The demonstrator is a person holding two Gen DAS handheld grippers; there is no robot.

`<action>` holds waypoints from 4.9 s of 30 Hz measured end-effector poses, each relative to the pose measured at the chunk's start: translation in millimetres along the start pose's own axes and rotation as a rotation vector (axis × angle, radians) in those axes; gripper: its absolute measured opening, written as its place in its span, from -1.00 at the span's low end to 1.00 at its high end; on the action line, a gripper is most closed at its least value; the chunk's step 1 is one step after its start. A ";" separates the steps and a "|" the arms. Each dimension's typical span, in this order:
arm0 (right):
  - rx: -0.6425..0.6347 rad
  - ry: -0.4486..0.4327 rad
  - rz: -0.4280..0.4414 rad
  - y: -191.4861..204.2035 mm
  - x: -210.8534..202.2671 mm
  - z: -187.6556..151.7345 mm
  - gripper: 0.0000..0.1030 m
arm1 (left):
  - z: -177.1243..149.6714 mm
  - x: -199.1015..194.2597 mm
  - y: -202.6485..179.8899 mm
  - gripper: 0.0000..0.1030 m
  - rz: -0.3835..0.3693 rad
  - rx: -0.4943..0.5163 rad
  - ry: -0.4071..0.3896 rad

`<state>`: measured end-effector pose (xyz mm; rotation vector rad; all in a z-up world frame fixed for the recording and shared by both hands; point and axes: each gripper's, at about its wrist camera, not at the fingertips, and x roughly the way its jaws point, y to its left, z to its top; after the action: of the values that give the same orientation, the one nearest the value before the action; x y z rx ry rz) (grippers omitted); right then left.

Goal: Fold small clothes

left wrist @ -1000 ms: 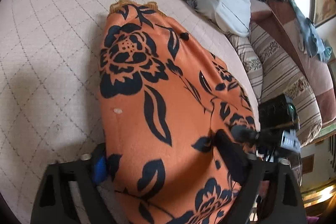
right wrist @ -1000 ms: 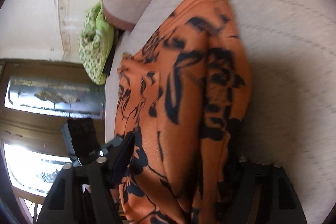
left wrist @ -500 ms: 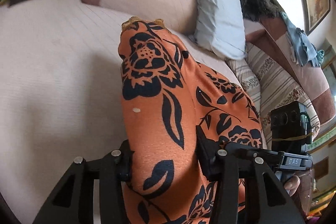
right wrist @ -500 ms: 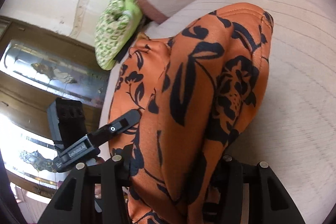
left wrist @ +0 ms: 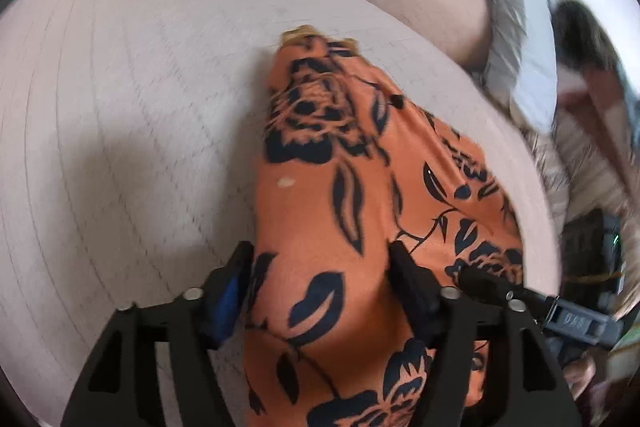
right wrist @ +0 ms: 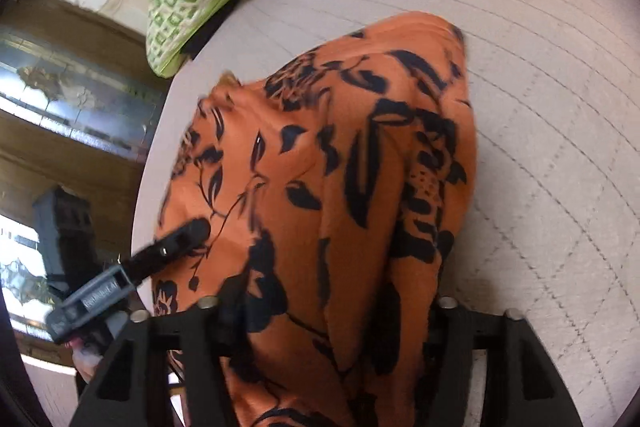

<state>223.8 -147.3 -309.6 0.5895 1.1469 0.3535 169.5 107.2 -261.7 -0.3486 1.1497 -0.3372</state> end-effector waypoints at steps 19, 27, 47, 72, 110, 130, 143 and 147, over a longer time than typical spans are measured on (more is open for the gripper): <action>-0.265 -0.402 -0.319 100.5 -174.0 -55.7 0.29 | -44.5 -165.0 -120.1 0.63 0.466 0.306 -0.423; -0.347 -0.457 -0.431 138.4 -196.3 -85.3 0.29 | -67.3 -200.1 -134.8 0.64 0.516 0.297 -0.487; -0.342 -0.505 -0.478 176.4 -190.0 -105.7 0.29 | -78.0 -233.1 -120.7 0.91 0.562 0.213 -0.550; -0.312 -0.512 -0.476 163.2 -176.6 -100.6 0.30 | -72.7 -217.5 -115.2 1.00 0.484 0.234 -0.530; -0.304 -0.468 -0.439 155.5 -158.5 -94.0 0.29 | -56.0 -210.7 -99.7 1.00 0.555 0.197 -0.495; -0.304 -0.484 -0.431 155.8 -163.1 -94.2 0.29 | -58.7 -217.3 -115.3 1.00 0.591 0.251 -0.511; -0.320 -0.478 -0.429 156.9 -158.8 -96.1 0.30 | -58.2 -212.4 -115.3 1.00 0.580 0.263 -0.497; -0.326 -0.482 -0.428 158.1 -159.1 -96.9 0.30 | -59.3 -212.4 -115.2 1.00 0.570 0.262 -0.498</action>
<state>79.0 -83.8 -123.4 0.1175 0.7020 0.0192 26.6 89.9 -58.8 0.1306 0.6614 0.1033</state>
